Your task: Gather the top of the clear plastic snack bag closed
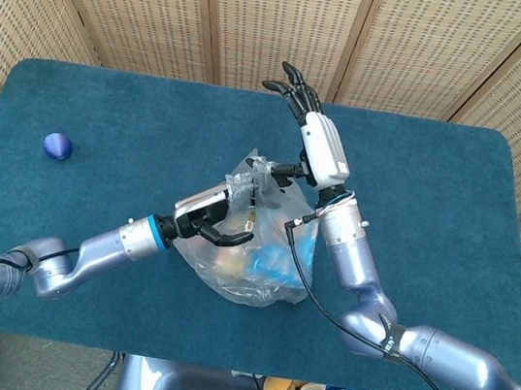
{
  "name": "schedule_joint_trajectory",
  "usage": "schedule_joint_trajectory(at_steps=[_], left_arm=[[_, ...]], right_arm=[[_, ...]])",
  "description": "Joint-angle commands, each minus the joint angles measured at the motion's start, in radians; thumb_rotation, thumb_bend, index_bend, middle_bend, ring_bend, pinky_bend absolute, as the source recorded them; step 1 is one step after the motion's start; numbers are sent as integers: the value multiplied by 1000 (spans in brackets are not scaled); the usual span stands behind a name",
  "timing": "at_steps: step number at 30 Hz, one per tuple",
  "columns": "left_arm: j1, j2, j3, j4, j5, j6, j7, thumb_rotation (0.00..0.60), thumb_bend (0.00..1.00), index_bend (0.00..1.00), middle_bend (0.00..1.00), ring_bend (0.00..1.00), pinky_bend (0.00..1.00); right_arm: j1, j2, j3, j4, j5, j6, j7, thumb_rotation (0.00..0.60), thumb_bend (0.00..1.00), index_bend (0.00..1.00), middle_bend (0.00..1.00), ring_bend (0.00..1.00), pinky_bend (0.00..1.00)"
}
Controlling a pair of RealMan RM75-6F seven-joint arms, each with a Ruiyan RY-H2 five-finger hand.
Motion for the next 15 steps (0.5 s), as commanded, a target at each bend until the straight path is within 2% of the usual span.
schedule_joint_trajectory(at_steps=[1, 15], left_arm=[[-8, 5, -10, -14, -7, -12, 29, 553, 398, 0, 0, 0, 58], [-29, 14, -44, -45, -60, -73, 167, 554, 397, 0, 0, 0, 24]], right_arm=[[1, 0, 0, 0, -1, 0, 0, 600, 0, 176, 20, 0, 0], [3, 1, -3, 4, -5, -4, 0, 600, 0, 176, 20, 0, 0]])
